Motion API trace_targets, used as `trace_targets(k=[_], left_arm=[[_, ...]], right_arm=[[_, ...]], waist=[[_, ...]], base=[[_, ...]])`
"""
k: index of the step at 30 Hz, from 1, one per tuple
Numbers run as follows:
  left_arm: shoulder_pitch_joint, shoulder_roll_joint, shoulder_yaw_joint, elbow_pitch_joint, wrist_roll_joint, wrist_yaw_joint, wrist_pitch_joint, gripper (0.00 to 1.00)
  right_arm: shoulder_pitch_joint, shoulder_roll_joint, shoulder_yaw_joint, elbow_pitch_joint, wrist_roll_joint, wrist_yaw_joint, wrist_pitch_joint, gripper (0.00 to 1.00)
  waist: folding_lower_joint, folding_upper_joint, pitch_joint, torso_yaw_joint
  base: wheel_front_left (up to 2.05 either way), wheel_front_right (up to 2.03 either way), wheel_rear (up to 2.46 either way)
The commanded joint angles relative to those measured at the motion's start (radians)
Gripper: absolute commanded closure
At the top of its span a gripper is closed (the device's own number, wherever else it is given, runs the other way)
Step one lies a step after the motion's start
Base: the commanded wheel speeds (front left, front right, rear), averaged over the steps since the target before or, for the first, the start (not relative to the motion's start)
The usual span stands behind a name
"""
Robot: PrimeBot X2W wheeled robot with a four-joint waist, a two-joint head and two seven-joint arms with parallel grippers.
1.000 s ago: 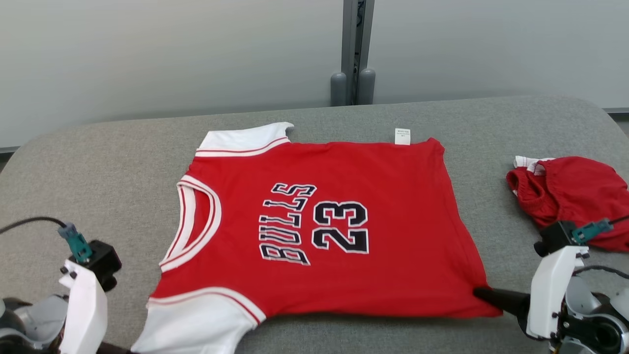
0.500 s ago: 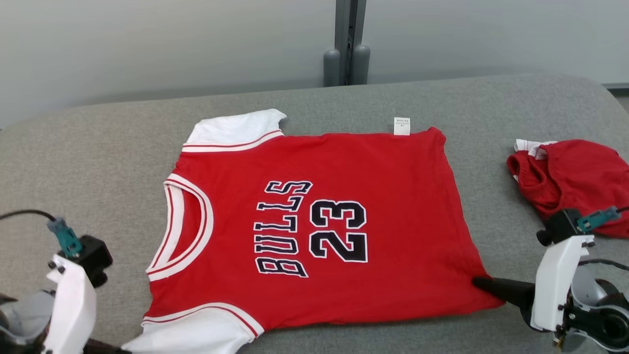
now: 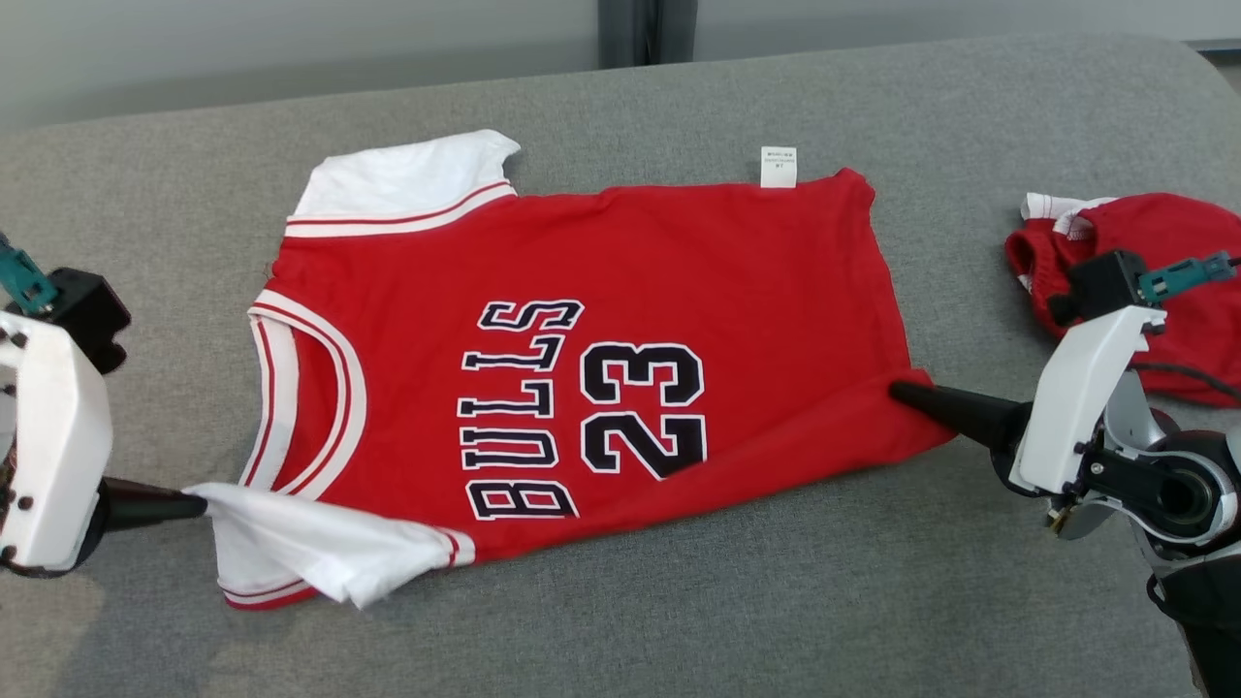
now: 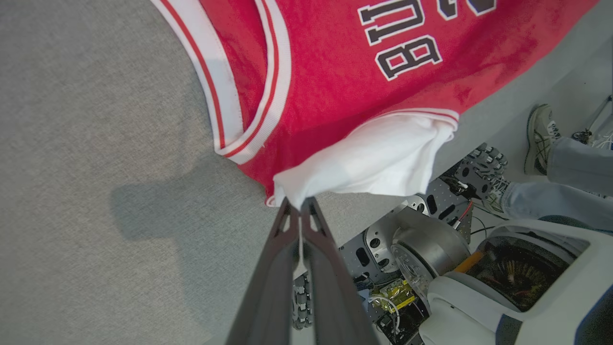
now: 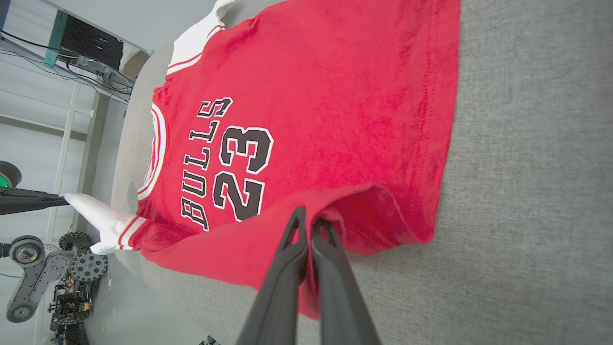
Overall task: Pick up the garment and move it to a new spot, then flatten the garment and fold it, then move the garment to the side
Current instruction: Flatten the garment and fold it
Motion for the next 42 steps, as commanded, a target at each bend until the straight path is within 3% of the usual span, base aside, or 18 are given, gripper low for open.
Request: trace_targets(k=[1,15,27,28,29,30,42], left_arm=[[-0.018,-0.004,0.007,0.020,0.012,-0.004,0.006,1.00],[-0.107,-0.093,0.047,0.206,0.057,-0.043,-0.038,1.00],[-0.125,-0.130,0.051,0.261,0.080,-0.052,-0.074,1.00],[-0.125,-0.132,0.049,0.263,0.084,-0.052,-0.080,1.00],[-0.124,-0.134,0.048,0.266,0.090,-0.052,-0.087,0.57],[-0.121,-0.136,0.048,0.268,0.091,-0.052,-0.094,0.00],[-0.070,-0.164,0.042,0.271,0.136,-0.052,-0.251,0.00]], right_arm=[[-0.011,0.012,-0.022,0.011,-0.018,0.000,0.011,1.00],[0.006,0.196,-0.227,-0.034,-0.201,0.000,0.098,1.00],[0.023,0.261,-0.302,-0.084,-0.264,0.000,0.114,1.00],[0.022,0.264,-0.307,-0.084,-0.268,0.000,0.105,0.84],[0.022,0.266,-0.309,-0.082,-0.270,0.000,0.100,0.54],[0.024,0.268,-0.312,-0.079,-0.272,0.000,0.092,0.00],[0.059,0.276,-0.330,-0.083,-0.239,0.000,-0.034,0.00]], waist=[[0.0000,0.0000,0.026,-0.007],[0.0000,0.0000,0.095,-0.025],[0.0000,0.0000,0.111,-0.030],[0.0000,0.0000,0.109,-0.030],[0.0000,0.0000,0.106,-0.029],[0.0000,0.0000,0.102,-0.029],[0.0000,0.0000,0.007,-0.013]], base=[[0.00,0.00,0.00],[0.00,0.00,0.00],[0.00,0.00,0.00],[0.00,0.00,0.00],[0.00,0.00,0.00],[0.00,0.00,0.00],[0.00,0.00,0.00]])
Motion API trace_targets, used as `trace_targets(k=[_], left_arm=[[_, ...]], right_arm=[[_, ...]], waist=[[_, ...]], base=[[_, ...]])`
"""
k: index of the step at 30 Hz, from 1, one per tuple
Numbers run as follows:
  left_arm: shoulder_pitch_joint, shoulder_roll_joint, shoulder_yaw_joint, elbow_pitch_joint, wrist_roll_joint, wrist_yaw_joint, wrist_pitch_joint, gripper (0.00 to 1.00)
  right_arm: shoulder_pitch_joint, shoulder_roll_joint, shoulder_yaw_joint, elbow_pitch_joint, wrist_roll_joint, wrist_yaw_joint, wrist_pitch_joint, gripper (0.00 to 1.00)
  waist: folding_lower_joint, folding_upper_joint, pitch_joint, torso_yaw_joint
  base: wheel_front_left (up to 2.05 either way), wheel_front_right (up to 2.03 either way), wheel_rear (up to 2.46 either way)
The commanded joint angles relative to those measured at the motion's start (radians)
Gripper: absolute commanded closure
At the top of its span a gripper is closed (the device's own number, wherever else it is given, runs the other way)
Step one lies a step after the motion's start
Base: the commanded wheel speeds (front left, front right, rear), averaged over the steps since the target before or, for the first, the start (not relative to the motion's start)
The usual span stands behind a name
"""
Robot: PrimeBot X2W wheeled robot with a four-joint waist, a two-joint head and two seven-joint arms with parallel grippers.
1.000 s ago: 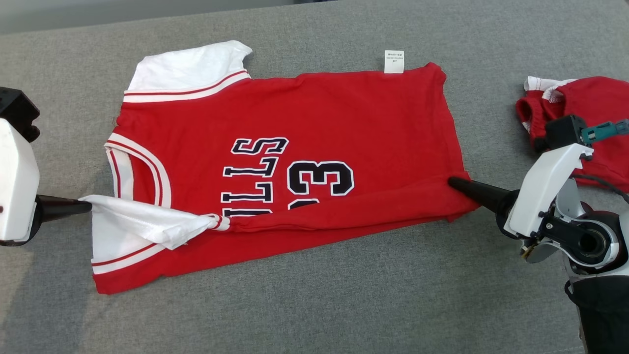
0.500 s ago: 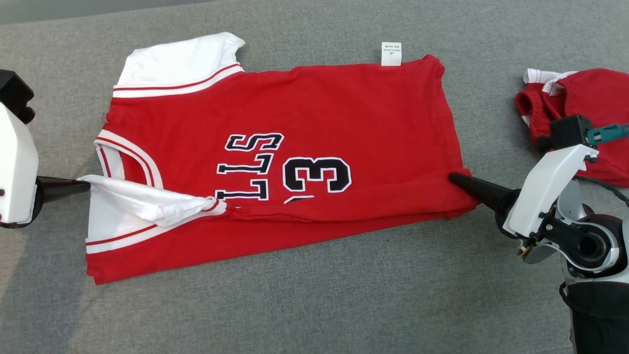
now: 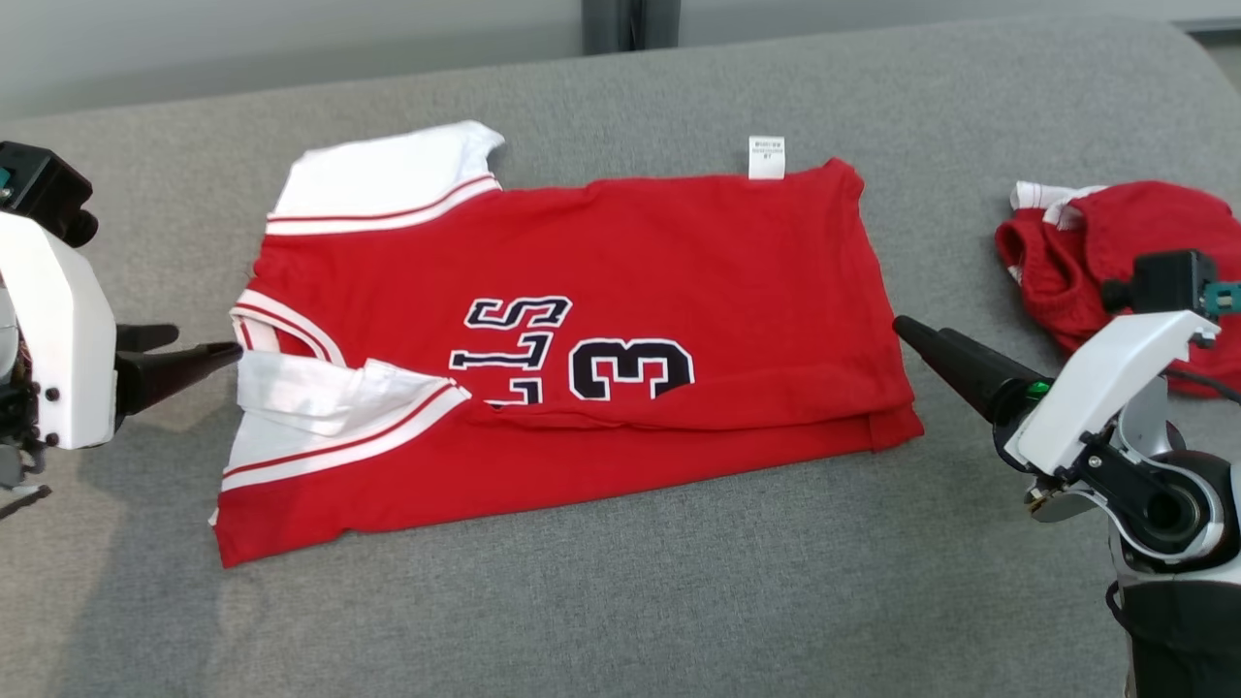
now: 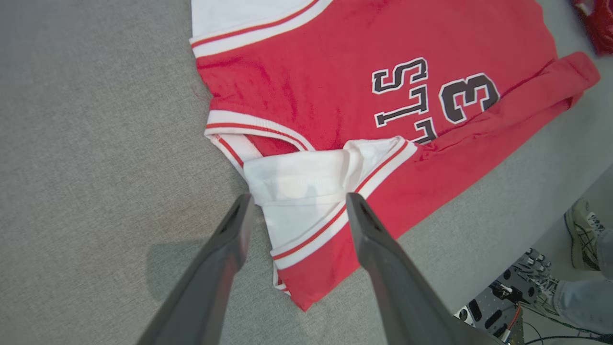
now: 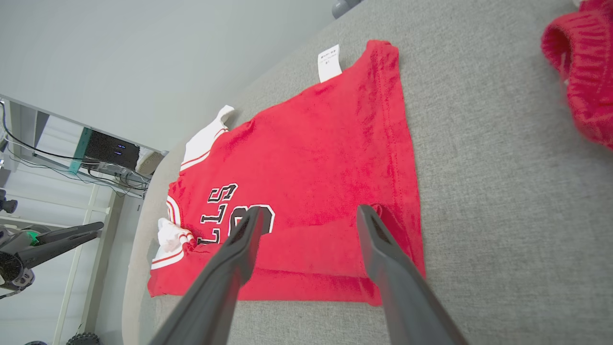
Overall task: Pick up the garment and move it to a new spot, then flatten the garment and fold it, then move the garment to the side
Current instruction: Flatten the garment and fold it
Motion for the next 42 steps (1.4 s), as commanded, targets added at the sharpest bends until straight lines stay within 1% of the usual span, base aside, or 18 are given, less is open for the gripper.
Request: trace_targets(k=[1,4,8,9,11,14,17,20,22,24,26,29,31,35,36,40,41,42], left_arm=[[0.017,-0.001,0.008,-0.011,0.012,-0.001,-0.045,0.00],[0.053,0.001,0.014,-0.026,0.041,-0.001,-0.158,0.00],[0.120,0.005,0.016,-0.028,0.082,-0.001,-0.306,0.00],[0.136,0.005,0.018,-0.032,0.095,0.003,-0.346,0.00],[0.173,0.002,0.026,-0.042,0.126,0.029,-0.436,0.00],[0.231,-0.001,0.046,-0.068,0.172,0.096,-0.592,0.00],[0.289,-0.003,0.053,-0.096,0.262,0.198,-0.765,0.00],[0.382,-0.034,0.073,-0.135,0.275,0.288,-0.923,0.00],[0.447,-0.055,0.089,-0.159,0.265,0.337,-0.980,0.00],[0.504,-0.074,0.114,-0.175,0.279,0.378,-1.004,0.00],[0.564,-0.104,0.152,-0.181,0.289,0.409,-1.013,0.00],[0.650,-0.154,0.243,-0.179,0.352,0.439,-1.014,0.00],[0.709,-0.196,0.300,-0.171,0.396,0.440,-1.013,0.00],[0.795,-0.275,0.394,-0.122,0.468,0.411,-1.014,0.00],[0.795,-0.275,0.394,-0.122,0.468,0.411,-1.014,0.00],[0.828,-0.342,0.429,-0.039,0.509,0.348,-1.014,0.00],[0.828,-0.351,0.421,-0.012,0.512,0.333,-1.014,0.00],[0.813,-0.370,0.405,0.039,0.512,0.304,-1.007,0.00]], right_arm=[[0.018,-0.008,0.001,-0.016,0.006,0.000,-0.037,0.00],[0.052,-0.024,0.022,-0.046,0.017,0.000,-0.127,0.00],[0.106,-0.053,0.059,-0.085,0.005,0.000,-0.302,0.00],[0.120,-0.063,0.069,-0.088,-0.002,0.000,-0.349,0.00],[0.149,-0.080,0.094,-0.093,-0.024,0.000,-0.443,0.00],[0.191,-0.102,0.134,-0.091,-0.050,0.000,-0.570,0.00],[0.236,-0.119,0.168,-0.072,-0.082,0.000,-0.677,0.00],[0.274,-0.136,0.194,-0.031,-0.101,0.000,-0.756,0.00],[0.292,-0.140,0.206,0.008,-0.113,0.000,-0.802,0.00],[0.306,-0.140,0.214,0.045,-0.122,0.000,-0.842,0.00],[0.312,-0.142,0.214,0.088,-0.134,0.000,-0.877,0.00],[0.296,-0.134,0.233,0.145,-0.135,0.000,-0.908,0.00],[0.275,-0.135,0.249,0.187,-0.142,0.000,-0.920,0.00],[0.229,-0.127,0.279,0.276,-0.131,0.000,-0.933,0.00],[0.229,-0.127,0.279,0.276,-0.131,0.000,-0.933,0.00],[0.164,-0.126,0.313,0.387,-0.147,0.000,-0.903,0.00],[0.150,-0.122,0.318,0.411,-0.142,0.000,-0.892,0.00],[0.127,-0.123,0.334,0.447,-0.143,0.000,-0.884,0.00]], waist=[[0.0000,0.0000,-0.032,0.007],[0.0000,0.0000,-0.068,0.013],[0.0000,0.0000,-0.117,0.020],[0.0000,0.0000,-0.127,0.023],[0.0000,0.0000,-0.144,0.028],[0.0000,0.0000,-0.160,0.034],[0.0000,0.0000,-0.175,0.038],[0.0000,0.0000,-0.182,0.041],[0.0000,0.0000,-0.183,0.044],[0.0000,0.0000,-0.185,0.046],[0.0000,0.0000,-0.186,0.048],[0.0000,0.0000,-0.186,0.050],[0.0000,0.0000,-0.186,0.052],[0.0000,0.0000,-0.182,0.051],[0.0000,0.0000,-0.182,0.051],[0.0000,0.0000,-0.173,0.055],[0.0000,0.0000,-0.171,0.058],[0.0000,0.0000,-0.166,0.063]], base=[[0.00,0.00,0.00],[0.00,0.00,0.00],[0.00,0.00,0.00],[0.00,0.00,0.00],[0.00,0.00,0.00],[0.00,0.00,0.00],[0.00,0.00,0.00],[0.00,0.00,0.00],[0.00,0.00,0.00],[0.00,0.00,0.00],[0.00,0.00,0.00],[0.00,0.00,0.00],[0.00,0.00,0.00],[0.00,0.00,0.00],[0.00,0.00,0.00],[0.00,0.00,0.00],[0.00,0.00,0.00],[0.00,0.00,0.00]])
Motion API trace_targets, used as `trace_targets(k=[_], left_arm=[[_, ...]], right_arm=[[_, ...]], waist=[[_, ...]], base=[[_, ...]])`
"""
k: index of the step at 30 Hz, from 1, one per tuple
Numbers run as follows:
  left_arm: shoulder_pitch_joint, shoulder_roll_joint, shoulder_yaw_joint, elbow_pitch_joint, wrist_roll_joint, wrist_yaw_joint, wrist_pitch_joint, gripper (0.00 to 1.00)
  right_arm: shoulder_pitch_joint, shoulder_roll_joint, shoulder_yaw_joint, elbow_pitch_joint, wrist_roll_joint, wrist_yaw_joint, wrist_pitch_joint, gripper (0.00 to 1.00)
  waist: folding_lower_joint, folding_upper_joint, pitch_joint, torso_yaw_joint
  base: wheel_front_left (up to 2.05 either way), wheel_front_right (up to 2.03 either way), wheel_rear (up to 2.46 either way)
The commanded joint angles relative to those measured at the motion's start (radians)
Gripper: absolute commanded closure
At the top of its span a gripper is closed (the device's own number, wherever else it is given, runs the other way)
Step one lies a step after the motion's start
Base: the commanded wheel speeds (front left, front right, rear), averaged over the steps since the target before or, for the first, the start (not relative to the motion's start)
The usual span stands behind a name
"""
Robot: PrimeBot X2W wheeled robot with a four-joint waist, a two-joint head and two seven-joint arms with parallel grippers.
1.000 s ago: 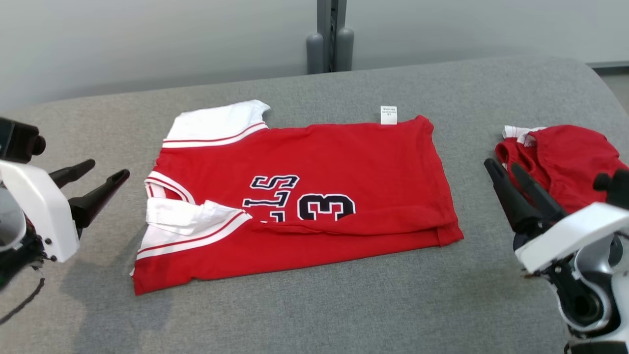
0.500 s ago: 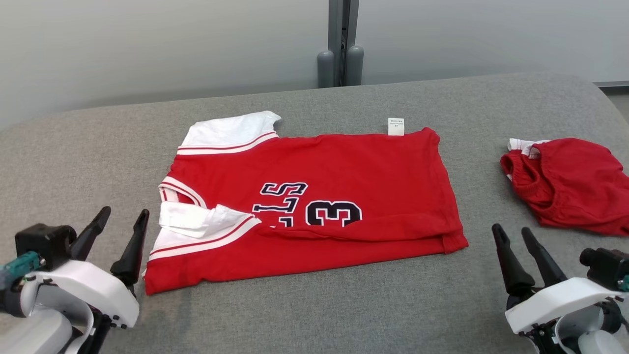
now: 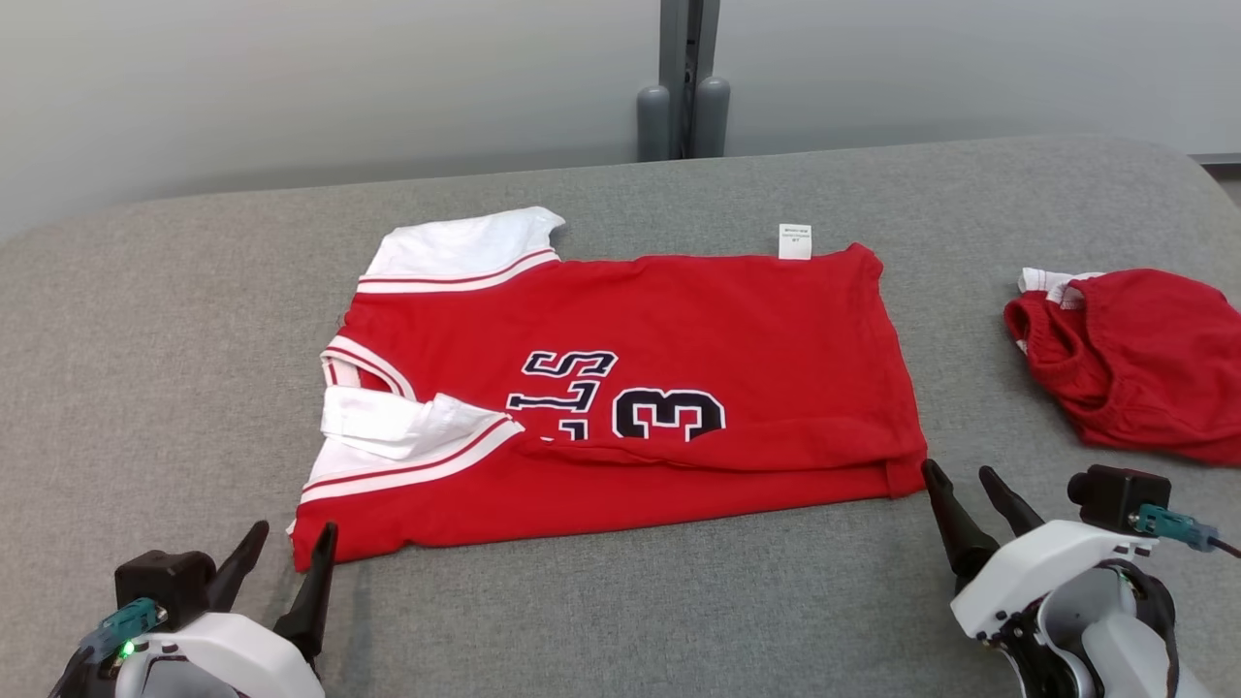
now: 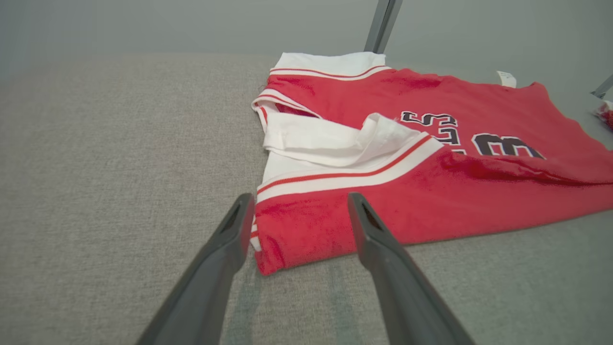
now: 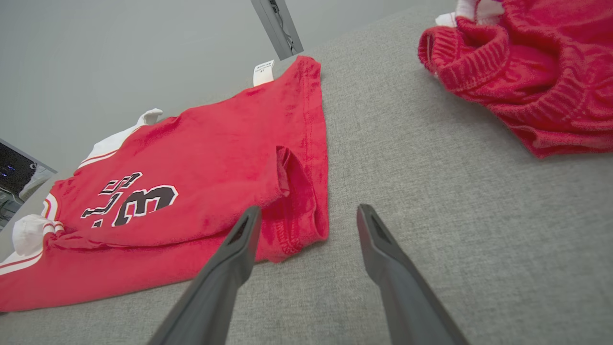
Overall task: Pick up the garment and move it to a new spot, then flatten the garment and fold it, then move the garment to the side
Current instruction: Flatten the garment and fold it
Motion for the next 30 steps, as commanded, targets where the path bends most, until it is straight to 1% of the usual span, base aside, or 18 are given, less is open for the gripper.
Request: trace_targets(k=[1,5,9,12,16,17,19,20,21,22,23,24,26,27,28,30], left_arm=[[-0.022,-0.003,-0.002,0.020,-0.002,-0.011,0.008,0.00],[-0.064,-0.029,-0.031,0.113,-0.012,-0.055,0.064,0.00],[-0.101,-0.050,-0.043,0.177,-0.023,-0.093,0.094,0.00],[-0.118,-0.063,-0.048,0.219,-0.035,-0.112,0.121,0.00],[-0.137,-0.075,-0.051,0.265,-0.047,-0.122,0.144,0.01],[-0.140,-0.078,-0.052,0.276,-0.052,-0.126,0.152,0.07],[-0.140,-0.085,-0.057,0.294,-0.059,-0.134,0.168,0.38],[-0.143,-0.089,-0.058,0.300,-0.061,-0.138,0.173,0.58],[-0.147,-0.091,-0.060,0.305,-0.061,-0.140,0.175,0.62],[-0.150,-0.093,-0.061,0.312,-0.062,-0.144,0.175,0.96],[-0.150,-0.094,-0.062,0.317,-0.062,-0.146,0.174,1.00],[-0.150,-0.095,-0.064,0.322,-0.063,-0.149,0.176,1.00],[-0.149,-0.098,-0.068,0.329,-0.065,-0.156,0.181,1.00],[-0.150,-0.100,-0.070,0.332,-0.066,-0.160,0.183,1.00],[-0.151,-0.101,-0.071,0.335,-0.067,-0.164,0.184,1.00],[-0.152,-0.104,-0.071,0.339,-0.070,-0.168,0.179,1.00]], right_arm=[[-0.015,-0.004,0.004,0.013,0.004,0.000,0.004,0.00],[-0.047,-0.005,0.029,0.060,0.013,0.000,0.024,0.00],[-0.068,-0.002,0.052,0.092,0.023,0.000,0.038,0.00],[-0.081,-0.002,0.072,0.106,0.028,0.000,0.036,0.00],[-0.100,0.000,0.094,0.131,0.025,0.000,0.039,0.00],[-0.104,0.001,0.100,0.139,0.023,0.000,0.043,0.00],[-0.113,0.000,0.107,0.158,0.017,0.000,0.048,0.00],[-0.117,0.001,0.109,0.163,0.015,0.000,0.049,0.03],[-0.121,0.002,0.109,0.167,0.016,0.000,0.049,0.13],[-0.124,0.004,0.110,0.173,0.017,0.000,0.047,0.24],[-0.126,0.004,0.112,0.177,0.019,0.000,0.045,0.32],[-0.129,0.004,0.113,0.180,0.020,0.000,0.044,0.45],[-0.133,0.005,0.118,0.186,0.025,0.000,0.042,0.64],[-0.135,0.005,0.121,0.187,0.028,0.000,0.041,0.87],[-0.136,0.006,0.123,0.187,0.031,0.000,0.038,1.00],[-0.136,0.004,0.128,0.190,0.038,0.000,0.034,1.00]], waist=[[0.0000,0.0000,0.004,0.004],[0.0000,0.0000,0.013,0.008],[0.0000,0.0000,0.022,0.005],[0.0000,0.0000,0.026,0.000],[0.0000,0.0000,0.030,-0.005],[0.0000,0.0000,0.030,-0.006],[0.0000,0.0000,0.029,-0.006],[0.0000,0.0000,0.028,-0.005],[0.0000,0.0000,0.027,-0.004],[0.0000,0.0000,0.025,-0.003],[0.0000,0.0000,0.023,-0.002],[0.0000,0.0000,0.021,-0.001],[0.0000,0.0000,0.016,0.001],[0.0000,0.0000,0.015,0.001],[0.0000,0.0000,0.014,0.002],[0.0000,0.0000,0.011,0.004]], base=[[0.00,0.00,0.00],[0.00,0.00,0.00],[0.00,0.00,0.00],[0.00,0.00,0.00],[0.00,0.00,0.00],[0.00,0.00,0.00],[0.00,0.00,0.00],[0.00,0.00,0.00],[0.00,0.00,0.00],[0.00,0.00,0.00],[0.00,0.00,0.00],[0.00,0.00,0.00],[0.00,0.00,0.00],[0.00,0.00,0.00],[0.00,0.00,0.00],[0.00,0.00,0.00]])
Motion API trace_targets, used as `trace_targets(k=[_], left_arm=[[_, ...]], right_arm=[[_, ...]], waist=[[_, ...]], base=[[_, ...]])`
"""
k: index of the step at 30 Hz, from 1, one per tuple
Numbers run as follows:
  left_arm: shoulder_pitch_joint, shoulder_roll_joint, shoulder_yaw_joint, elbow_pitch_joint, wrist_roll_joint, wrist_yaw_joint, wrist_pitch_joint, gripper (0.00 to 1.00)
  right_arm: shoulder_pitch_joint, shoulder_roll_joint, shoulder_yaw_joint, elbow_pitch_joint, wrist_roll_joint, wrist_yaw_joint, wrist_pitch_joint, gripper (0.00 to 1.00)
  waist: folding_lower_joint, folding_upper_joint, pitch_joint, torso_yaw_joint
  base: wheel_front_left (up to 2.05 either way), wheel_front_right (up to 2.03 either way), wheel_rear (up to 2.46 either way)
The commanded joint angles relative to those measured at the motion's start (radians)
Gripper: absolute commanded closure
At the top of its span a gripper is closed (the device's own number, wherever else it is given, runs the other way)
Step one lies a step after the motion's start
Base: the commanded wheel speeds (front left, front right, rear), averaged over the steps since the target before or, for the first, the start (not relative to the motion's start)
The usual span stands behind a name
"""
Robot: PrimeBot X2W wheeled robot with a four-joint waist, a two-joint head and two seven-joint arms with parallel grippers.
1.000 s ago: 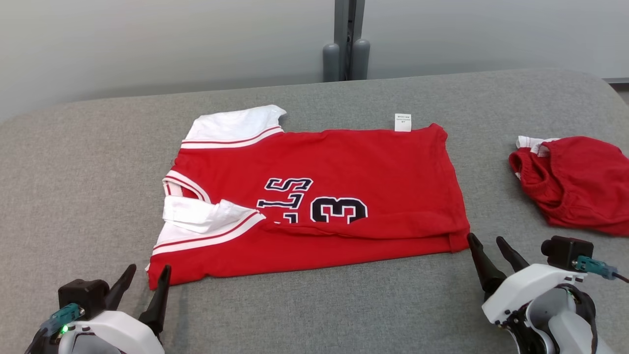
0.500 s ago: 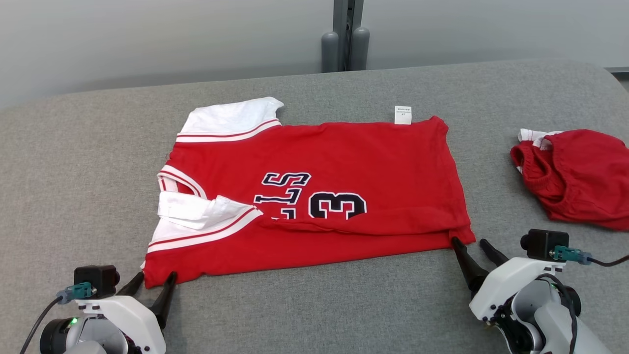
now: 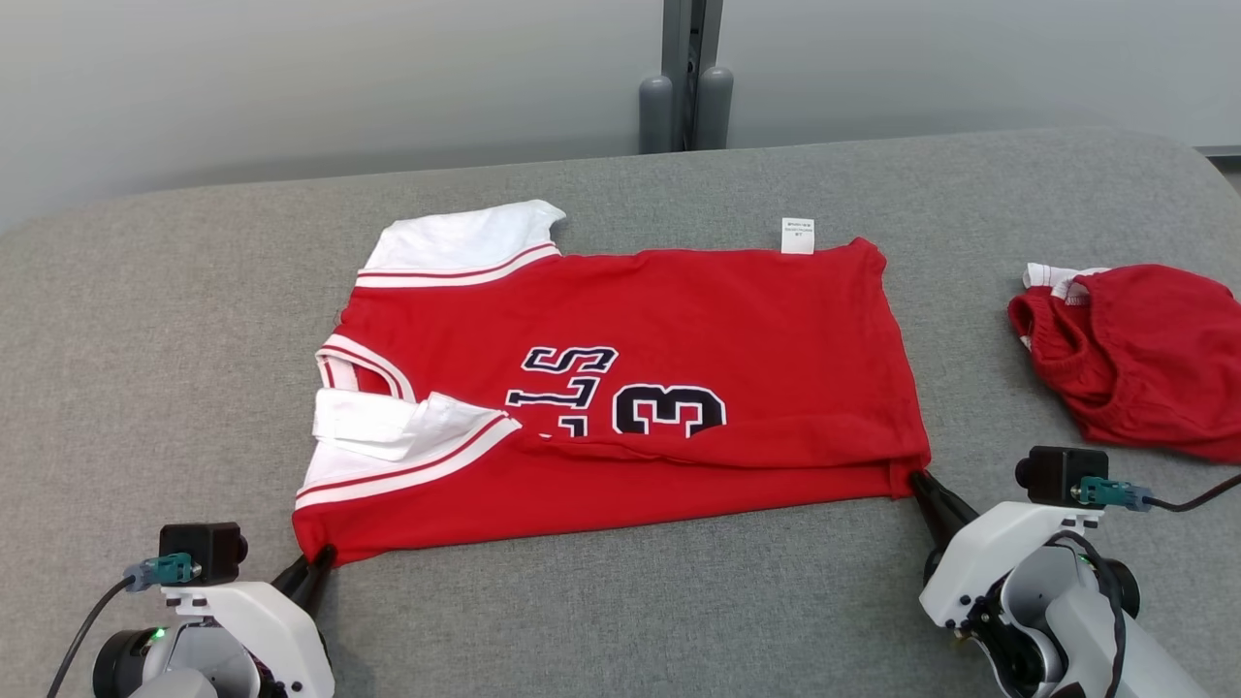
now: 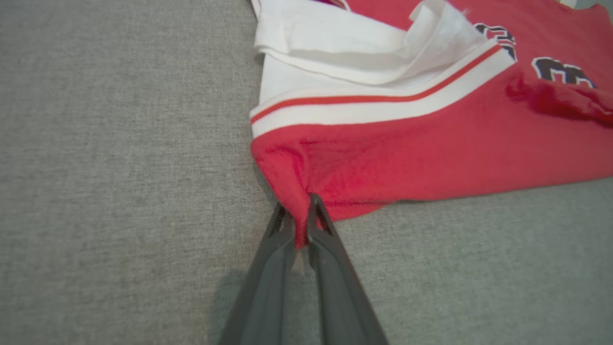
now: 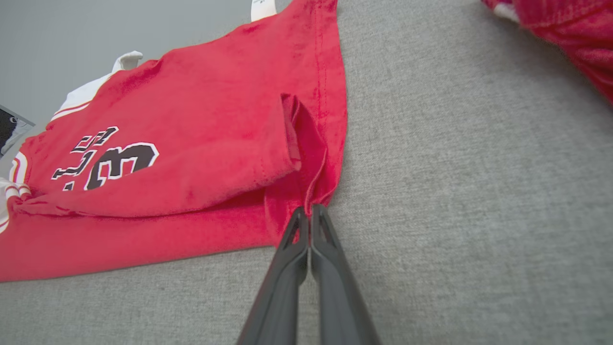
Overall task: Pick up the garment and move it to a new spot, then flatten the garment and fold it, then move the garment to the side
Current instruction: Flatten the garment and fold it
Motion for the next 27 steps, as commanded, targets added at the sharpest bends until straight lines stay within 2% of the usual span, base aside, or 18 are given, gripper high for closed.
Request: trace_targets(k=[1,8,15,22,27], left_arm=[[-0.005,0.002,-0.003,0.008,-0.007,-0.006,-0.002,1.00],[0.006,0.008,-0.006,0.001,-0.006,-0.008,-0.008,1.00],[0.043,0.038,-0.022,-0.054,-0.007,0.004,0.029,1.00],[0.126,0.113,-0.040,-0.196,-0.025,0.053,0.118,1.00],[0.202,0.191,-0.045,-0.353,-0.043,0.110,0.179,1.00]], right_arm=[[-0.007,-0.006,0.003,0.003,0.009,0.000,-0.010,1.00],[0.011,-0.021,0.008,-0.013,0.043,0.000,-0.028,1.00],[0.076,-0.071,0.017,-0.083,0.102,0.000,0.015,1.00],[0.186,-0.132,-0.001,-0.196,0.162,0.000,0.100,1.00],[0.280,-0.160,-0.051,-0.285,0.198,0.000,0.185,1.00]], waist=[[0.0000,0.0000,-0.004,0.002],[0.0000,0.0000,-0.028,0.005],[0.0000,0.0000,-0.066,0.007],[0.0000,0.0000,-0.107,0.012],[0.0000,0.0000,-0.131,0.019]], base=[[0.00,0.00,0.00],[0.00,0.00,0.00],[0.00,0.00,0.00],[0.00,0.00,0.00],[0.00,0.00,0.00]])
